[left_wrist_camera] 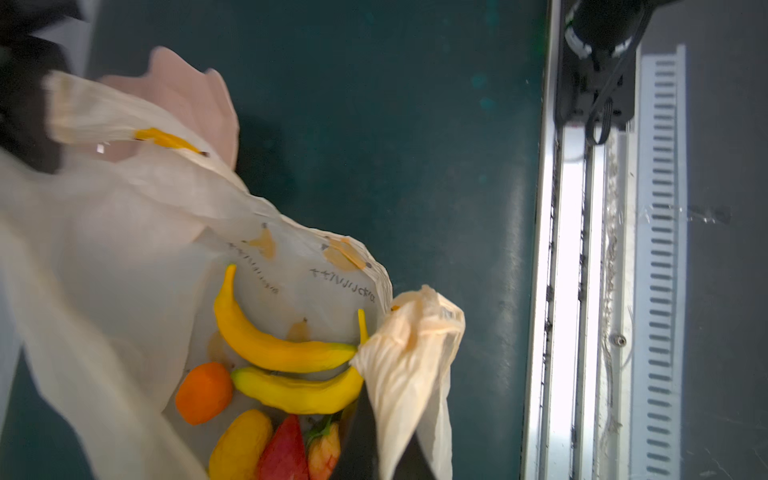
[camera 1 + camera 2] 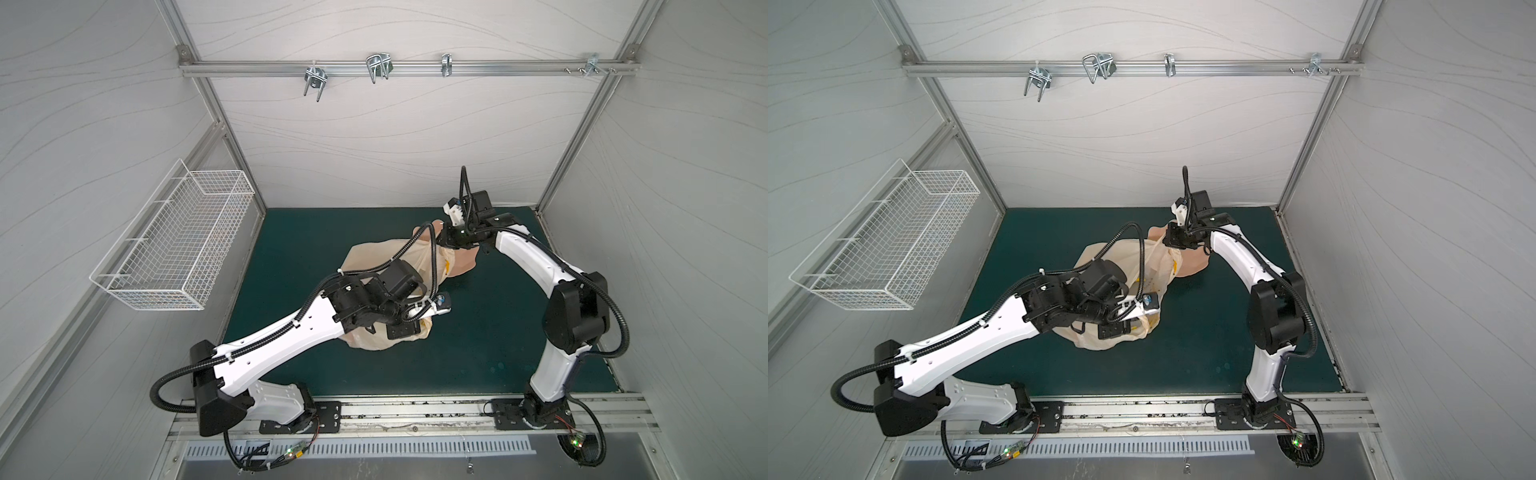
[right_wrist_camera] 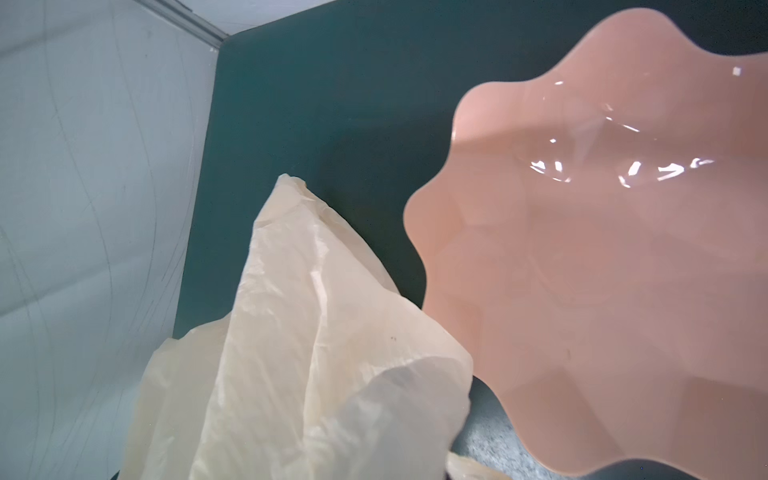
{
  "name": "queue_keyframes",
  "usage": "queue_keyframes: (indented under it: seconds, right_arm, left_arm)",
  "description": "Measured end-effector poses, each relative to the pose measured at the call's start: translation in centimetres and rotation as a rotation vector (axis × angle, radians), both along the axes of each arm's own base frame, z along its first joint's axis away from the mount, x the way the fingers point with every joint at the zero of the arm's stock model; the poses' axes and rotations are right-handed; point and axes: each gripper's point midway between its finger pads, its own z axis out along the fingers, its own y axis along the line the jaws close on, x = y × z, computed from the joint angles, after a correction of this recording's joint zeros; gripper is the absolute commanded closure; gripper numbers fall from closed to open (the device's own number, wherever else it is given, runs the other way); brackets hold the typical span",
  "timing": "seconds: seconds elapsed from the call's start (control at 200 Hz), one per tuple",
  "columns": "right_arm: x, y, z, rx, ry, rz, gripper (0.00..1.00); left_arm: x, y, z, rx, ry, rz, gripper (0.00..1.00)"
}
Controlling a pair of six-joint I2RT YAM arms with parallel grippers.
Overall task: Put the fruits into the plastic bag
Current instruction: 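Lift the bag by its handles with both grippers, spreading them apart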
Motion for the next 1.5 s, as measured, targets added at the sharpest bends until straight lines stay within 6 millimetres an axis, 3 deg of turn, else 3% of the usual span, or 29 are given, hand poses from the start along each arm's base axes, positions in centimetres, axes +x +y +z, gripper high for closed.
queue_keyframes:
  seconds: [0.16, 0.285, 0.41, 0.555, 0.735, 0.83, 0.9, 1.02, 1.116, 1.231, 1.351, 1.501]
  right_arm:
    - [-0.2, -2.8, 1.3, 0.037, 0.040, -0.064, 1.00]
    - [-1.1, -5.4, 4.1, 0.103, 0.061, -0.122, 1.00]
    - [-2.5, -8.1, 8.3, 0.203, 0.064, -0.188, 1.00]
    - [-4.1, -9.5, 14.0, 0.361, 0.091, -0.240, 1.00]
    - [-5.5, -11.6, 22.0, 0.517, 0.052, -0.283, 1.00]
    - [-7.3, -13.1, 24.4, 0.556, 0.018, -0.312, 1.00]
    - [-8.9, -13.6, 24.6, 0.579, 0.027, -0.318, 1.00]
    - [-10.0, -13.6, 22.8, 0.630, 0.128, -0.341, 1.00]
    - [-8.7, -13.8, 21.9, 0.667, 0.189, -0.378, 1.00]
    - [-7.2, -13.7, 23.0, 0.693, 0.185, -0.385, 1.00]
    - [-6.6, -11.6, 23.8, 0.696, 0.165, -0.333, 1.00]
    - [-5.6, -8.6, 21.5, 0.691, 0.240, -0.300, 1.00]
  left_arm:
    - [0.9, 0.2, 3.9, -0.118, -0.079, 0.025, 1.00]
    - [3.1, 1.8, 6.0, -0.201, -0.100, 0.106, 1.00]
    - [6.5, 4.6, 9.0, -0.321, -0.145, 0.235, 1.00]
    - [9.7, 7.5, 13.3, -0.476, -0.203, 0.334, 1.00]
    - [12.1, 8.9, 20.1, -0.617, -0.321, 0.335, 1.00]
    - [13.2, 10.2, 22.4, -0.701, -0.368, 0.349, 1.00]
    - [14.4, 11.5, 22.8, -0.752, -0.383, 0.380, 1.00]
    - [15.9, 12.7, 21.8, -0.784, -0.352, 0.427, 1.00]
    - [16.4, 12.6, 22.3, -0.830, -0.334, 0.414, 1.00]
    - [16.5, 12.1, 23.3, -0.886, -0.351, 0.372, 1.00]
    - [16.9, 13.1, 22.8, -0.889, -0.381, 0.404, 1.00]
    - [17.0, 15.2, 21.9, -0.849, -0.427, 0.485, 1.00]
